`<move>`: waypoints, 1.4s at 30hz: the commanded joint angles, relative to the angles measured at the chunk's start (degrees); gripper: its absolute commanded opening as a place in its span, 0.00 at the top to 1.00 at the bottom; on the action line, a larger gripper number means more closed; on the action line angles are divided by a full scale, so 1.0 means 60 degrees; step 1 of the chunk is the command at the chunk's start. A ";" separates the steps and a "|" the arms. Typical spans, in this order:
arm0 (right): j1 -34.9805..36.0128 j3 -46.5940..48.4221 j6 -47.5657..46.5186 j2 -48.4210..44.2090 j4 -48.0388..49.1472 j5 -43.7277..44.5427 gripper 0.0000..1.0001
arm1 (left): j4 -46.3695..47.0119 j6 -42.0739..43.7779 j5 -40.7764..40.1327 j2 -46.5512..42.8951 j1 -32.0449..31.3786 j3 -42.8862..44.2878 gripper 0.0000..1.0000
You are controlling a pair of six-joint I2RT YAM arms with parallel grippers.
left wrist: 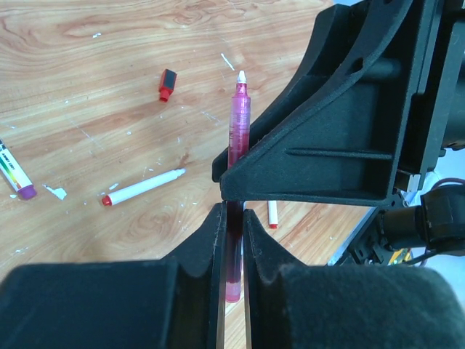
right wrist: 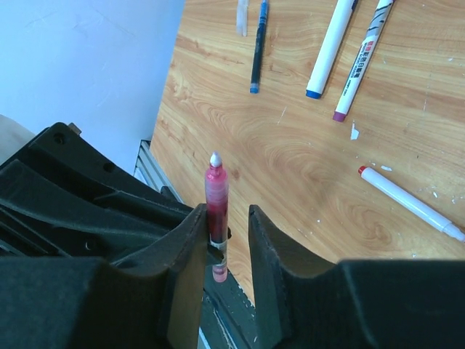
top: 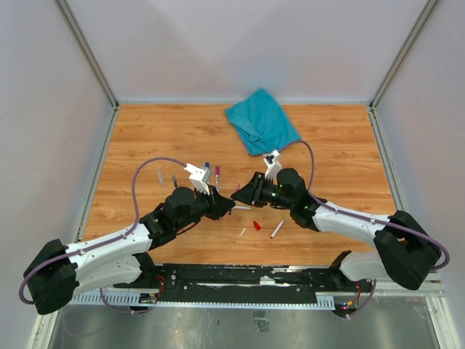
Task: Insert the pens into the pen caps
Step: Adjust the pen.
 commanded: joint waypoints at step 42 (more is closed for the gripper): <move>0.0162 0.0532 -0.0777 -0.0266 0.0443 -0.0381 0.84 | -0.0725 0.0366 -0.0593 -0.0132 -0.0171 0.0301 1.00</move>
